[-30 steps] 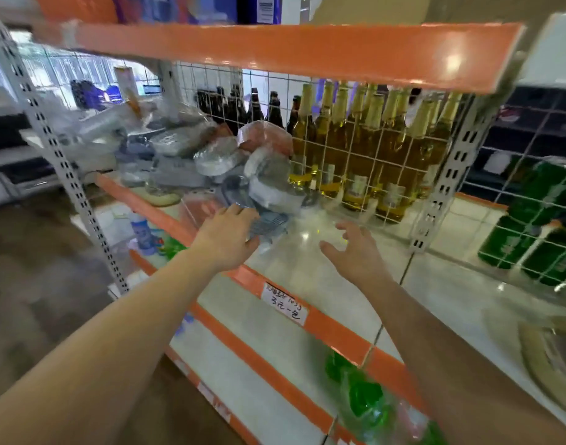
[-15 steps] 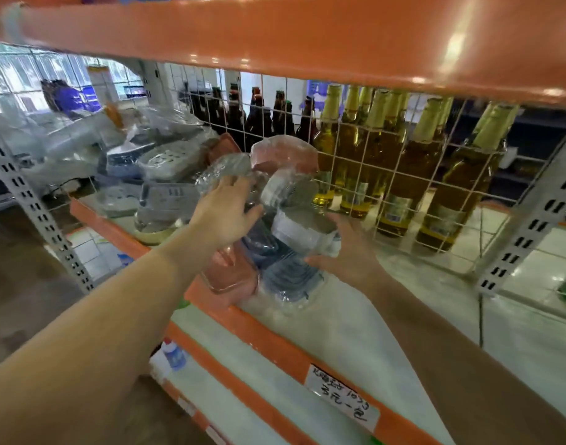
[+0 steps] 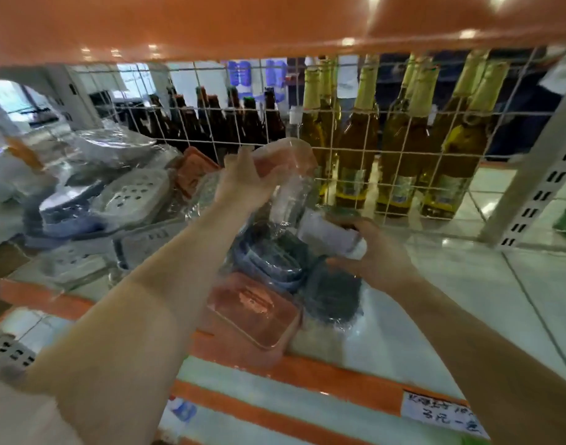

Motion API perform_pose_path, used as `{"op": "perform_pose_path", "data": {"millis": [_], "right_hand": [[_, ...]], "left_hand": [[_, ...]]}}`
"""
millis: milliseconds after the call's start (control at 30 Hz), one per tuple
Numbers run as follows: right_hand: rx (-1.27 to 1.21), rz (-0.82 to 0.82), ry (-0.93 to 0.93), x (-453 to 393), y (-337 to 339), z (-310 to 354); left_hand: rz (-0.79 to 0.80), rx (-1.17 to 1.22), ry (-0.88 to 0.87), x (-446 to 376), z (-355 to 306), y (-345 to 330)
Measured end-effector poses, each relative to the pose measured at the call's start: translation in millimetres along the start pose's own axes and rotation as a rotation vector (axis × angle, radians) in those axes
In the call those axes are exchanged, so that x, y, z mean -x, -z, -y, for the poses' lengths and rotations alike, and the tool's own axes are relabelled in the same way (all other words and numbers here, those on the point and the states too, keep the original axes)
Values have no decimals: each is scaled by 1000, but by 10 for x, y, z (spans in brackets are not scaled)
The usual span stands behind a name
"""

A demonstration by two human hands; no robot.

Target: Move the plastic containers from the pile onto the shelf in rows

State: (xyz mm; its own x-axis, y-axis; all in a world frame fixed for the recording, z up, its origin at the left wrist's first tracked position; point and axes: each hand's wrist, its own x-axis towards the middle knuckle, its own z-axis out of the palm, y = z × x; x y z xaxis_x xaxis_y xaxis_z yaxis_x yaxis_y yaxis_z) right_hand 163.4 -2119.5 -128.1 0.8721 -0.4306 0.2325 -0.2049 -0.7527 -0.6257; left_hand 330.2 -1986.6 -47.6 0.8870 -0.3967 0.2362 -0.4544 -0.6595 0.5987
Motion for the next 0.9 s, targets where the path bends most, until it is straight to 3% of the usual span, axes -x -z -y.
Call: {"op": "perform_pose_path", "data": {"millis": [367,900], "right_hand": [[51,-111,-45,127,-116,98],[92,-232,-85,618,114,-115]], "left_hand": [[22,0,3,-257,-98,-162],[-179,213,-236,355,-206,-255]]}}
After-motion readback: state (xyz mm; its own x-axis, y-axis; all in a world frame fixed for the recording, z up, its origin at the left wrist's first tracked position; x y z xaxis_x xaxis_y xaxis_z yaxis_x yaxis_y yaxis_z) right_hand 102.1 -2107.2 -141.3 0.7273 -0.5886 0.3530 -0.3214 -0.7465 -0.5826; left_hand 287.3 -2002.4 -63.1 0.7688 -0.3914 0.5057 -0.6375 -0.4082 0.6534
